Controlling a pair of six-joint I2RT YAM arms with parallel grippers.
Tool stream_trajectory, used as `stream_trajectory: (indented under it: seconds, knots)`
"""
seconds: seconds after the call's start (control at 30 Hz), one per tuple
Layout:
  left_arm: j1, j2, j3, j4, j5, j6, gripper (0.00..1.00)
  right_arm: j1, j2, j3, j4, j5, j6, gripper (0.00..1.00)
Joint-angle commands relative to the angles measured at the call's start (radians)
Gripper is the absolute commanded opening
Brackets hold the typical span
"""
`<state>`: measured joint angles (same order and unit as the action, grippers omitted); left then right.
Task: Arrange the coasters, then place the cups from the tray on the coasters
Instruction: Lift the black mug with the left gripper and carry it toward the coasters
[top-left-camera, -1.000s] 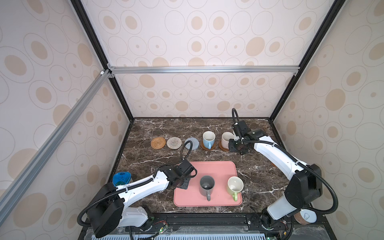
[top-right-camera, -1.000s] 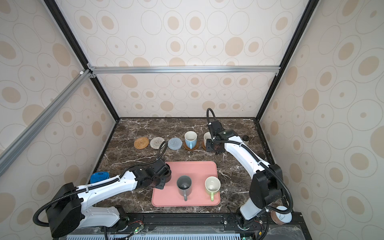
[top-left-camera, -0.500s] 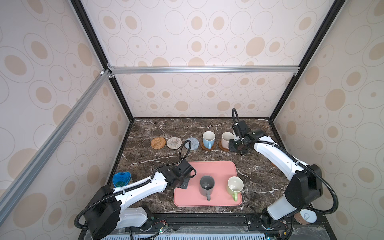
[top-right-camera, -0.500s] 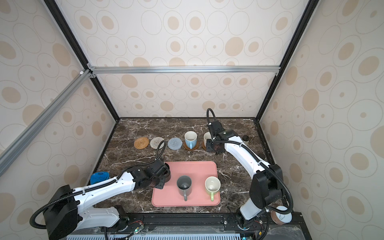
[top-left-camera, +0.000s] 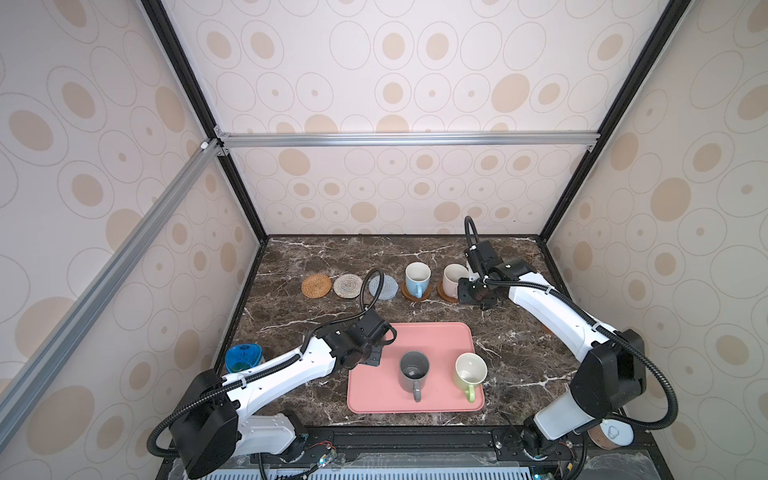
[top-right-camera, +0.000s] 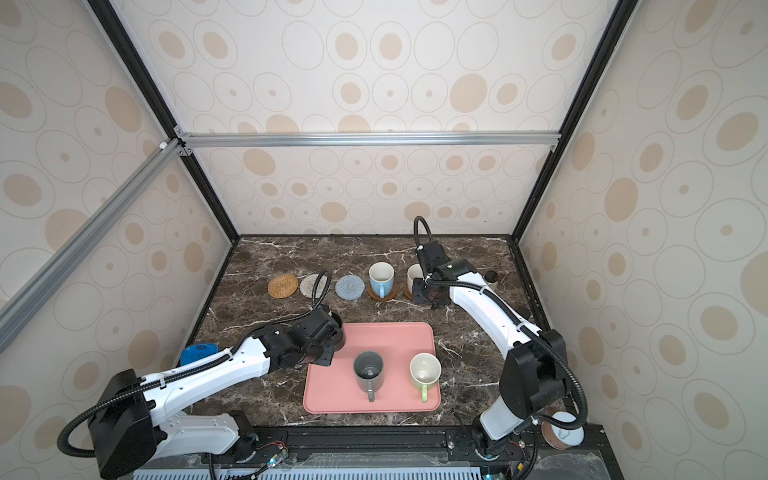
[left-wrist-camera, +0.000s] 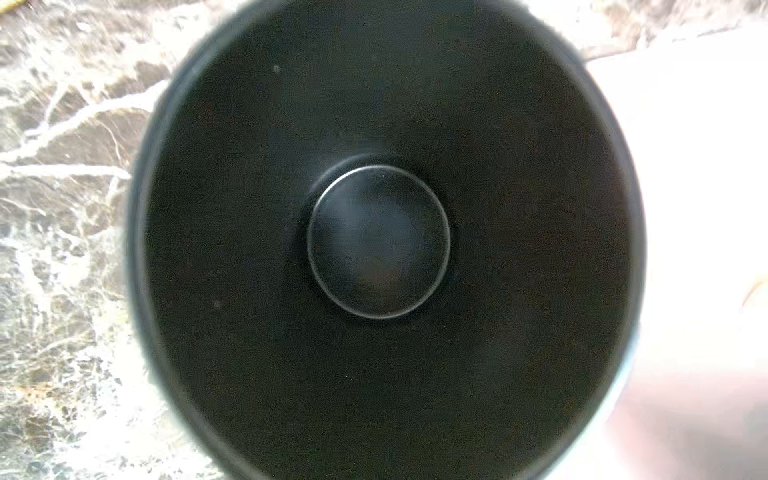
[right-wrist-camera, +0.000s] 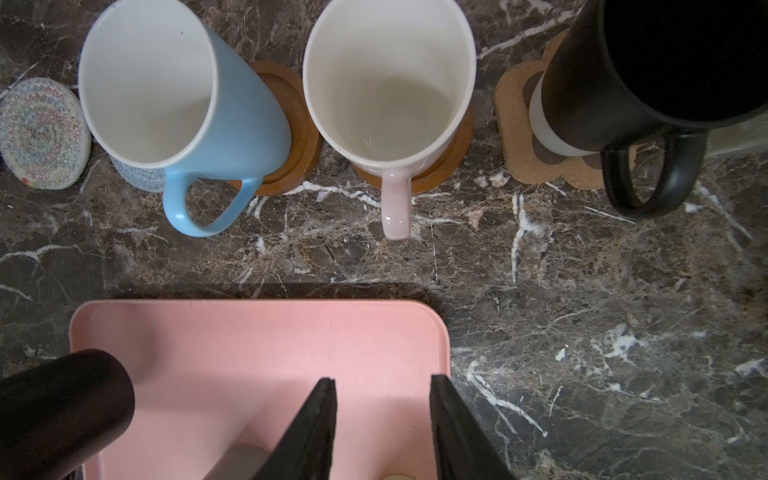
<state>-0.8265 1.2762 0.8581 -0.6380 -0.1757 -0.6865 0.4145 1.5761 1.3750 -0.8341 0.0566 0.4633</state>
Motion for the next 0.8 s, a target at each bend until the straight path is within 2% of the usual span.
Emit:
stream_trajectory:
  seconds: [0.0, 0.33, 0.77]
  knots:
    - [0.023, 0.006, 0.065, 0.048, -0.072, -0.036, 0.11, -0.006, -0.032, -0.013, -0.023, 0.014, 0.001, 0.41]
    - [0.081, 0.076, 0.137, 0.122, -0.106, -0.042, 0.1, -0.008, -0.038, -0.024, -0.023, 0.014, -0.006, 0.41]
    - [0.18, 0.142, 0.189, 0.219, -0.099, 0.032, 0.09, -0.008, -0.058, -0.025, -0.037, 0.014, 0.001, 0.41]
